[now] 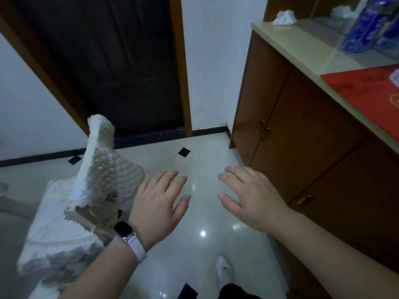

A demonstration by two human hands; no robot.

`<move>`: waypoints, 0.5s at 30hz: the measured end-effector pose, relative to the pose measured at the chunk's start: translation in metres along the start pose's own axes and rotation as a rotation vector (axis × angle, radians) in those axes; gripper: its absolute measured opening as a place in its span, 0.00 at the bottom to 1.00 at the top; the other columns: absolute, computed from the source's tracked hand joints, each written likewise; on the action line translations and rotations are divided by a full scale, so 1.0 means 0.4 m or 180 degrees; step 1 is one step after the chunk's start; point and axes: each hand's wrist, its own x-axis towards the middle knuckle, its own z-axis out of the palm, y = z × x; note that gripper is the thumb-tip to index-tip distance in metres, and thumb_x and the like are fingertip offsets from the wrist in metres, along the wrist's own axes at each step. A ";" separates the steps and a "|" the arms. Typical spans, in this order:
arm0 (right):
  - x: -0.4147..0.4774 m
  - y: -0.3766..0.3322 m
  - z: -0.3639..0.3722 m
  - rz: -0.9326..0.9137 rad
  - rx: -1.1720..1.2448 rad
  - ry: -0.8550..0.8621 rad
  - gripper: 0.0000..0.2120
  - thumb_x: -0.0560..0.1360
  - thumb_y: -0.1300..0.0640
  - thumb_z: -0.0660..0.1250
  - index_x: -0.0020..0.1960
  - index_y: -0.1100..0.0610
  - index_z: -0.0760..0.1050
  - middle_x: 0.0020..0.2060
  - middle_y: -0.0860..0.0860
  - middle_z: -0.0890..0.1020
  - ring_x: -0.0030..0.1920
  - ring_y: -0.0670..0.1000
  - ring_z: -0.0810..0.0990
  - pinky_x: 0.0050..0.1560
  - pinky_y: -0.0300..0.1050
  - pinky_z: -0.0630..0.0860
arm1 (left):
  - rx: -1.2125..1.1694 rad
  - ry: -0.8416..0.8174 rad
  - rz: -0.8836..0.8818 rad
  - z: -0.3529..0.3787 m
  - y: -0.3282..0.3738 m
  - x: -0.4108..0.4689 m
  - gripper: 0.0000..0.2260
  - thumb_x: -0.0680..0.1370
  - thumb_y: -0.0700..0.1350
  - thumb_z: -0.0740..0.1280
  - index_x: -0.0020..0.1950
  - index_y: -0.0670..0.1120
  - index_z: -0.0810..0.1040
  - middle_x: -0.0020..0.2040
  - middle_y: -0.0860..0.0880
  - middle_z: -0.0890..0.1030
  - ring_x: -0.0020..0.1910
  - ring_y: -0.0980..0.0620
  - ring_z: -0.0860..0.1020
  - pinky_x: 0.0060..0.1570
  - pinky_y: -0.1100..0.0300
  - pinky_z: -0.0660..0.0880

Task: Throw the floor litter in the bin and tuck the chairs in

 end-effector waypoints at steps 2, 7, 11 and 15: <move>0.091 0.053 -0.005 -0.0116 0.0110 -0.0068 0.26 0.78 0.39 0.51 0.69 0.50 0.72 0.67 0.48 0.73 0.67 0.51 0.70 0.64 0.49 0.67 | 0.0167 -0.0092 -0.0072 0.016 -0.022 0.075 0.19 0.77 0.56 0.61 0.62 0.48 0.79 0.61 0.47 0.79 0.59 0.44 0.77 0.54 0.49 0.73; 0.326 0.167 -0.043 -0.0448 0.0204 -0.0022 0.27 0.78 0.39 0.50 0.68 0.51 0.72 0.66 0.50 0.74 0.66 0.52 0.70 0.63 0.50 0.67 | 0.0514 -0.0020 -0.0215 0.010 -0.084 0.286 0.20 0.78 0.56 0.60 0.63 0.47 0.79 0.61 0.46 0.79 0.59 0.43 0.77 0.56 0.49 0.72; 0.488 0.210 -0.068 -0.0714 0.0189 0.0068 0.26 0.78 0.40 0.52 0.64 0.54 0.76 0.63 0.52 0.77 0.62 0.54 0.74 0.59 0.50 0.70 | 0.0620 -0.0028 -0.0448 0.012 -0.115 0.394 0.19 0.78 0.56 0.61 0.63 0.47 0.78 0.62 0.46 0.79 0.60 0.44 0.76 0.57 0.50 0.71; 0.605 0.221 -0.061 -0.0848 0.0301 0.0021 0.26 0.78 0.40 0.52 0.66 0.53 0.75 0.64 0.52 0.76 0.64 0.54 0.74 0.61 0.51 0.70 | 0.0655 -0.0090 -0.0587 0.044 -0.162 0.448 0.19 0.78 0.56 0.60 0.63 0.48 0.78 0.62 0.47 0.79 0.60 0.44 0.76 0.58 0.51 0.70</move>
